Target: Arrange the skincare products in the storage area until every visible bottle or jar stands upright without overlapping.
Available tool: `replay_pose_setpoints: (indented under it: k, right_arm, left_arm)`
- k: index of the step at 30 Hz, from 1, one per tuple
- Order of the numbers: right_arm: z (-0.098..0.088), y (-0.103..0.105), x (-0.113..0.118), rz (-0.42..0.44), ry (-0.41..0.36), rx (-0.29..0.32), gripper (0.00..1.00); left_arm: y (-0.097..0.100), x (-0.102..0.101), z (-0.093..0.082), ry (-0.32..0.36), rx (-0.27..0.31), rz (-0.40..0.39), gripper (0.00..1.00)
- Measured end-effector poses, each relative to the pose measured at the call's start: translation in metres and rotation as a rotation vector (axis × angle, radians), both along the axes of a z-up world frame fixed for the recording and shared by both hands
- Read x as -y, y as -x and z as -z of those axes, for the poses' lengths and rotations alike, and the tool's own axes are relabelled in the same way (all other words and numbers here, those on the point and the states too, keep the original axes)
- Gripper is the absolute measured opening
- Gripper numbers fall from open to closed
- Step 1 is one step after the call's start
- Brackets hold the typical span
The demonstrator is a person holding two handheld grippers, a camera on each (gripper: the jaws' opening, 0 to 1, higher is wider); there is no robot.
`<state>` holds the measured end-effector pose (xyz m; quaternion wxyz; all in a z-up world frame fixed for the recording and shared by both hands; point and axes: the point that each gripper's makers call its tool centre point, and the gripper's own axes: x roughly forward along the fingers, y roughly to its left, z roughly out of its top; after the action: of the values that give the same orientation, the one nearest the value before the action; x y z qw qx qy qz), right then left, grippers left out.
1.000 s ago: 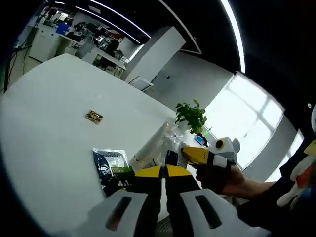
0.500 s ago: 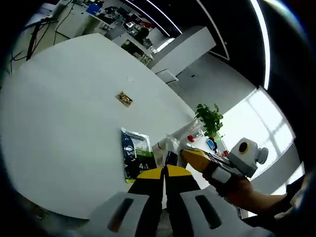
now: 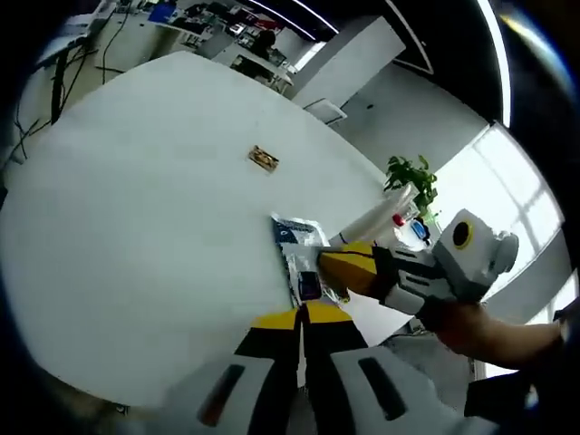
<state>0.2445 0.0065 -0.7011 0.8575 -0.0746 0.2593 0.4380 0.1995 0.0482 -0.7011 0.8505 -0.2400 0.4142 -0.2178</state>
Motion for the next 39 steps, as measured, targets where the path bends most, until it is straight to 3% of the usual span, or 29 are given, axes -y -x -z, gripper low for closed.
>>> replay_pose_setpoints:
  k: [4, 14, 16, 18, 20, 23, 29, 33, 34, 37, 39]
  right_arm:
    - [0.021, -0.005, -0.001, -0.009, 0.047, -0.008, 0.01]
    - [0.053, -0.015, 0.0, -0.026, 0.149, -0.005, 0.01]
    - [0.057, -0.016, 0.001, -0.035, 0.169, 0.002, 0.01]
    - [0.06, -0.017, -0.001, -0.049, 0.184, 0.005, 0.01]
    - [0.065, -0.017, -0.002, -0.094, 0.233, 0.039, 0.01]
    - [0.066, -0.015, -0.002, -0.101, 0.24, 0.05, 0.01]
    - [0.066, -0.016, 0.0, -0.129, 0.282, 0.099, 0.01]
    - [0.065, -0.014, 0.002, -0.099, 0.247, 0.094, 0.01]
    - [0.065, -0.014, 0.001, -0.099, 0.249, 0.096, 0.01]
    - [0.065, -0.015, 0.001, -0.092, 0.244, 0.092, 0.01]
    - [0.066, -0.015, 0.001, -0.086, 0.235, 0.091, 0.01]
  left_arm:
    - [-0.007, -0.003, 0.025, -0.054, -0.034, 0.04, 0.0]
    - [-0.017, 0.003, 0.054, -0.132, -0.06, 0.133, 0.0]
    - [-0.019, 0.004, 0.057, -0.146, -0.05, 0.146, 0.0]
    - [-0.021, 0.001, 0.063, -0.205, -0.033, 0.176, 0.0]
    - [-0.02, 0.004, 0.066, -0.216, -0.032, 0.193, 0.0]
    - [-0.019, 0.001, 0.069, -0.304, 0.01, 0.255, 0.0]
    - [-0.02, 0.002, 0.068, -0.326, 0.03, 0.269, 0.0]
    - [-0.025, -0.01, 0.063, -0.485, 0.103, 0.324, 0.03]
    - [-0.029, -0.009, 0.058, -0.502, 0.147, 0.338, 0.0]
    - [-0.042, 0.006, 0.031, -0.439, 0.256, 0.303, 0.01]
    - [-0.047, 0.014, 0.022, -0.403, 0.287, 0.304, 0.01]
